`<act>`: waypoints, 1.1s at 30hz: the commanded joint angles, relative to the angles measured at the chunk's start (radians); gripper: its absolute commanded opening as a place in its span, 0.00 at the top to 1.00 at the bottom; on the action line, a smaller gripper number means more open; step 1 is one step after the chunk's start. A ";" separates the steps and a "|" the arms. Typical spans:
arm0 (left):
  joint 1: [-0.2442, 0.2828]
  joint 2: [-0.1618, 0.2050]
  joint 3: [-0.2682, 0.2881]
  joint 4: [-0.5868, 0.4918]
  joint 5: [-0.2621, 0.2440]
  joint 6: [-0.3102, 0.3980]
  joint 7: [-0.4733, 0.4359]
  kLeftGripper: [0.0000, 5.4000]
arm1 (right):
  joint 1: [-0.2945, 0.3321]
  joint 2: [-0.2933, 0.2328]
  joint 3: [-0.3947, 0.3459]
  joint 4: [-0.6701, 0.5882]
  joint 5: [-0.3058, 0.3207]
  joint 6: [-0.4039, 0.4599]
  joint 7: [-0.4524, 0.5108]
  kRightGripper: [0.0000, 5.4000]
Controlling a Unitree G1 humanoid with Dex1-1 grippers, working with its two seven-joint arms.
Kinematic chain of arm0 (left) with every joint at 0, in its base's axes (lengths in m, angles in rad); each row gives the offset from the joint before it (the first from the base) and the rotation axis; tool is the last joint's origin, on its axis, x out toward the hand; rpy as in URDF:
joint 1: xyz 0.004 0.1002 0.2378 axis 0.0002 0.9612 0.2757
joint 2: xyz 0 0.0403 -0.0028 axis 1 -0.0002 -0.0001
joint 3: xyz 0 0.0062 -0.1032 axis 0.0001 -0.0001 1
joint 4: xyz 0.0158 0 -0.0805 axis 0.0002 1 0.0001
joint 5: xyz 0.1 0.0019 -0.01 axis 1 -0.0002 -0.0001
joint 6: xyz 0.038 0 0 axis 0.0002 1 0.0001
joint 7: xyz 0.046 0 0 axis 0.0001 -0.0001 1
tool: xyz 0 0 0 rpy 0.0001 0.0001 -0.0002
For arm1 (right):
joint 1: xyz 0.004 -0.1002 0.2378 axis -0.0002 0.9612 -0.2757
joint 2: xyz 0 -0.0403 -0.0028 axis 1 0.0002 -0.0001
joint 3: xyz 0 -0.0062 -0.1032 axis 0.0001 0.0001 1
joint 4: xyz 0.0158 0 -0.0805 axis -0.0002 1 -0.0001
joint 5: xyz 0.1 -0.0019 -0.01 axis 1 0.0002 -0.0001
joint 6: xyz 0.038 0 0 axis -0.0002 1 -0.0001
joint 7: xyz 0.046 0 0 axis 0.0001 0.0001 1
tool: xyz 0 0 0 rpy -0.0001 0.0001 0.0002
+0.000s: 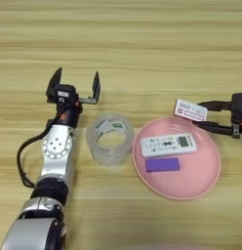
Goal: Move the objects on the table
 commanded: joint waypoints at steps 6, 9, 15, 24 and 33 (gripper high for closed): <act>-0.023 0.005 0.007 0.024 -0.012 -0.008 -0.006 0.00 | 0.113 -0.075 0.025 -0.154 0.046 0.068 0.048 0.61; -0.024 0.005 0.008 0.026 -0.012 -0.009 -0.008 0.00 | 0.134 -0.086 0.045 -0.167 0.036 0.069 0.059 0.61; -0.022 0.003 0.008 0.024 -0.011 -0.010 -0.009 0.00 | 0.150 -0.104 0.115 -0.195 0.008 0.071 0.079 0.61; -0.017 -0.001 0.006 0.019 -0.009 -0.010 -0.006 0.00 | 0.142 -0.110 0.199 -0.170 -0.037 0.062 0.103 0.61; -0.016 -0.001 0.006 0.021 -0.009 -0.011 -0.007 0.00 | 0.150 -0.128 0.234 -0.146 -0.057 0.059 0.121 0.61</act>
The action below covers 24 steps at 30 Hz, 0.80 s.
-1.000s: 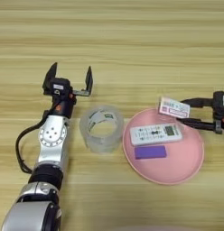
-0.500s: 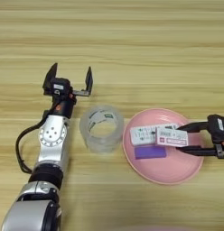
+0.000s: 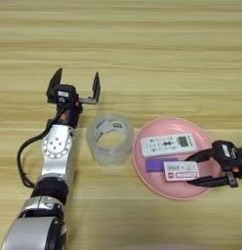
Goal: Move the objects on the table
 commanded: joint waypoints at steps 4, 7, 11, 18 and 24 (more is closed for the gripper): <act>-0.010 0.000 0.001 0.006 -0.010 -0.009 -0.001 0.00 | 0.004 -0.027 0.025 0.035 -0.024 -0.009 0.016 0.61; -0.010 0.000 0.002 0.007 -0.010 -0.009 -0.002 0.00 | 0.001 -0.027 0.034 0.059 -0.042 -0.018 0.015 0.61; -0.010 0.001 0.002 0.006 -0.010 -0.009 -0.002 0.00 | -0.003 -0.021 0.040 0.080 -0.054 -0.028 0.014 0.61; -0.010 0.001 0.002 0.007 -0.010 -0.010 -0.003 0.00 | -0.013 -0.010 0.053 0.099 -0.066 -0.035 0.011 0.61; -0.010 0.000 0.002 0.007 -0.010 -0.010 -0.002 0.00 | -0.022 0.000 0.051 0.094 -0.060 -0.029 -0.001 0.54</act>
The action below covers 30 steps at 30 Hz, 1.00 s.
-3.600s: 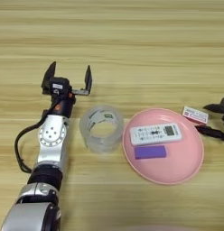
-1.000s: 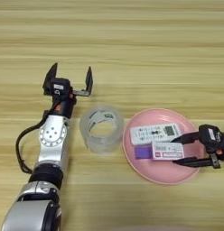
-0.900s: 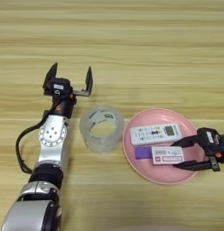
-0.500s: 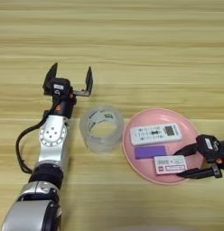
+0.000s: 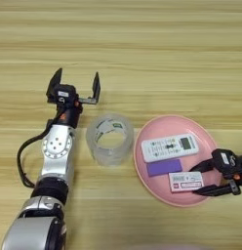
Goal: Move the objects on the table
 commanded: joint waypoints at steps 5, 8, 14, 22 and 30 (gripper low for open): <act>-0.011 0.000 0.002 0.010 -0.011 -0.010 -0.002 0.00 | -0.023 0.003 -0.002 -0.013 0.003 0.006 -0.015 0.45; -0.011 -0.001 0.002 0.011 -0.011 -0.010 -0.002 0.00 | -0.025 0.002 -0.006 -0.020 0.009 0.007 -0.017 0.38; -0.013 -0.001 0.002 0.014 -0.011 -0.011 -0.001 0.00 | -0.032 -0.002 -0.020 -0.038 0.029 0.013 -0.019 0.24; -0.013 -0.001 0.002 0.017 -0.011 -0.013 -0.001 0.00 | -0.050 0.008 -0.070 -0.082 0.101 0.038 -0.031 0.06; -0.017 -0.002 0.001 0.023 -0.010 -0.014 -0.001 0.00 | -0.082 0.025 -0.123 -0.082 0.145 0.055 -0.069 0.00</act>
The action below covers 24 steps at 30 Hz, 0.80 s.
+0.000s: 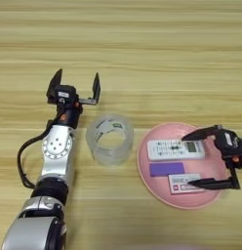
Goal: Move the objects on the table
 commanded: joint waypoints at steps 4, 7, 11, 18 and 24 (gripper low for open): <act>-0.018 -0.001 0.001 0.012 -0.009 -0.010 -0.001 0.00 | -0.054 0.007 -0.025 0.043 -0.016 -0.003 -0.035 0.00; -0.018 -0.001 0.001 0.012 -0.009 -0.010 -0.001 0.00 | -0.069 0.006 -0.017 0.074 -0.036 -0.012 -0.043 0.00; -0.020 0.000 0.002 0.014 -0.009 -0.010 -0.001 0.00 | -0.088 0.004 -0.003 0.122 -0.084 -0.033 -0.048 0.00; -0.022 0.000 0.001 0.015 -0.008 -0.010 0.000 0.00 | -0.120 0.008 0.020 0.192 -0.126 -0.031 -0.032 0.00; -0.018 -0.003 -0.001 0.011 -0.006 -0.010 0.002 0.00 | -0.140 0.020 0.053 0.233 -0.151 -0.028 -0.017 0.00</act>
